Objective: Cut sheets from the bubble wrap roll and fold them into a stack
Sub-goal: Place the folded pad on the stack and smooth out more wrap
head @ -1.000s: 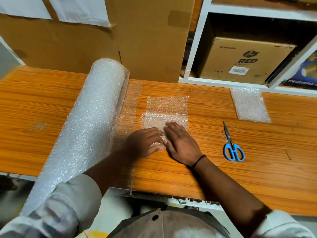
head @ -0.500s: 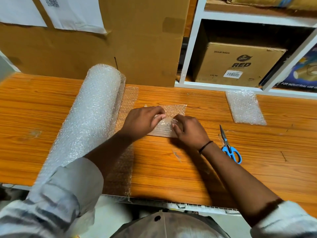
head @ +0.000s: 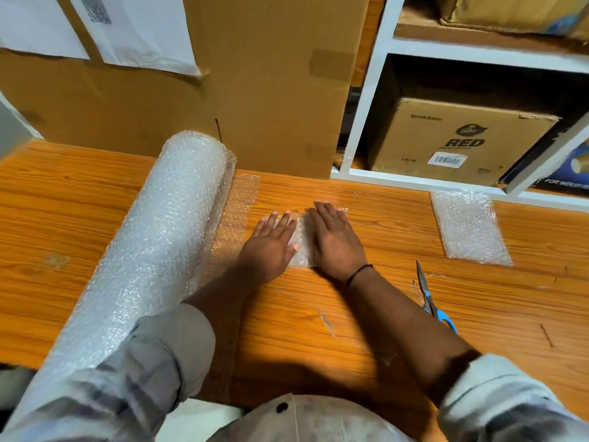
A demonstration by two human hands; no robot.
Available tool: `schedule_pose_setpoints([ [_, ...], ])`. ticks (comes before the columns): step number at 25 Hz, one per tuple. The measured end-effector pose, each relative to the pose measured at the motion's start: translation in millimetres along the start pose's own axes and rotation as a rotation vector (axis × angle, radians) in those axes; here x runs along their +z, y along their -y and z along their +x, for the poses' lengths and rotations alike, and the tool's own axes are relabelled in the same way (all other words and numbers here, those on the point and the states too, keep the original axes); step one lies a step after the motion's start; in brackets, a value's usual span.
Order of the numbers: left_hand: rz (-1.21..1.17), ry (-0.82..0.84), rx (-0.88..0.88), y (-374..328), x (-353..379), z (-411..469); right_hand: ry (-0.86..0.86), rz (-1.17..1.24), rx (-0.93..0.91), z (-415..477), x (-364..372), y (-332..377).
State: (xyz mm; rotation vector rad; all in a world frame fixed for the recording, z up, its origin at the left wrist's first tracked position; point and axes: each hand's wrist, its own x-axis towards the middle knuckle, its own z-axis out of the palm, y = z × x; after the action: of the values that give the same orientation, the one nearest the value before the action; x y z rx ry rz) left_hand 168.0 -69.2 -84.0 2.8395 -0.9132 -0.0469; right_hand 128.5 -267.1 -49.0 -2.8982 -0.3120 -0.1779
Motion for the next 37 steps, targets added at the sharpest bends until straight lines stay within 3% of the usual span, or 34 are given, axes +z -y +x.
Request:
schedule_pose_setpoints([
  [12, -0.048, 0.002, -0.081, 5, 8, 16, 0.206, 0.010, -0.023, -1, 19, -12],
  [16, -0.131, -0.108, -0.096, 4, -5, 24, 0.053, 0.088, 0.093, 16, 3, -21],
  [19, -0.110, -0.106, -0.089, 3, -10, 28, 0.104, 0.023, 0.211, 36, -8, -33],
  [21, -0.110, -0.114, -0.080, 1, -10, 27, 0.121, 0.018, 0.198, 45, -12, -38],
  [26, -0.133, -0.246, -0.061, -2, -10, 24, -0.067, 0.031, 0.146, 70, -30, -45],
  [32, -0.018, -0.025, -0.116, -3, -4, 33, -0.041, -0.064, 0.117, 81, -20, -45],
  [35, 0.004, 0.043, -0.139, -1, 4, 35, -0.087, 0.006, -0.011, 60, -2, -29],
  [37, 0.012, 0.054, -0.135, 1, 7, 37, 0.060, 0.033, -0.069, 42, 12, -22],
])
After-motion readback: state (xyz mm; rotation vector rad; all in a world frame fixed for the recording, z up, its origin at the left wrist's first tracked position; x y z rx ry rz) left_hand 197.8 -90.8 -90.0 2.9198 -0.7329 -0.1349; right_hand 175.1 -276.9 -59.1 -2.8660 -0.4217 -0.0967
